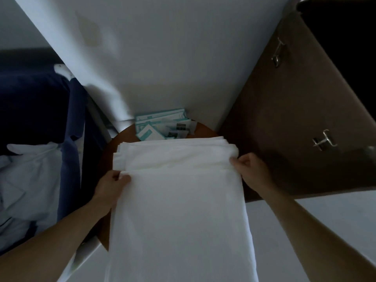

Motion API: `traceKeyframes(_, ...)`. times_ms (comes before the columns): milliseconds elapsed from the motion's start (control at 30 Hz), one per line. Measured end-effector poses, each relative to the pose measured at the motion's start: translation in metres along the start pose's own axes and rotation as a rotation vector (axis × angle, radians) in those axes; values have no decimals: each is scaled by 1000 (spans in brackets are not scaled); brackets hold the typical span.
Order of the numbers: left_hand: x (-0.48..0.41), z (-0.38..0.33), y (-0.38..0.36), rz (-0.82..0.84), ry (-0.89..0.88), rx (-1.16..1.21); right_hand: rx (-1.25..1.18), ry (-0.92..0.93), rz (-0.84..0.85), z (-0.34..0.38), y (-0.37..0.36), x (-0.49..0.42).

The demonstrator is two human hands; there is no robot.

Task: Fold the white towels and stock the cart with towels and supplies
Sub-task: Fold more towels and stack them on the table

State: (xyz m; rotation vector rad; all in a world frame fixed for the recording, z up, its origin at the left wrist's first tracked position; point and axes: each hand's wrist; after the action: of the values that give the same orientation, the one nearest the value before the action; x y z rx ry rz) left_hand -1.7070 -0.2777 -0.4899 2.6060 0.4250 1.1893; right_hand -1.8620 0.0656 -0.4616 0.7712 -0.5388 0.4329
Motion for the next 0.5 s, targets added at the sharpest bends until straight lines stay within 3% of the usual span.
traceKeyframes(167,11,-5,12,94,17,76,-223,-155,249,-20,-11,27)
traceKeyframes(333,35,-22,21,172,-66,272,-425,-26,324,2,3,58)
traceKeyframes(400,42,-35,30,145,-121,351,-545,26,360,20,19,68)
traceKeyframes(500,30,-62,43,72,-209,405,-652,119,284,45,41,61)
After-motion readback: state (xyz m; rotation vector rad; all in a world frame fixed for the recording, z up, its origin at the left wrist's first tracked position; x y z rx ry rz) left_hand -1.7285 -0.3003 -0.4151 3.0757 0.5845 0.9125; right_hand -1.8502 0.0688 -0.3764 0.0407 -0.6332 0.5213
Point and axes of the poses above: each hand's wrist, its own x-axis away from the middle knuckle, its own y-axis out of the back of the hand, z = x × y, and after that the axes turned 14 degrees about z, right-handed
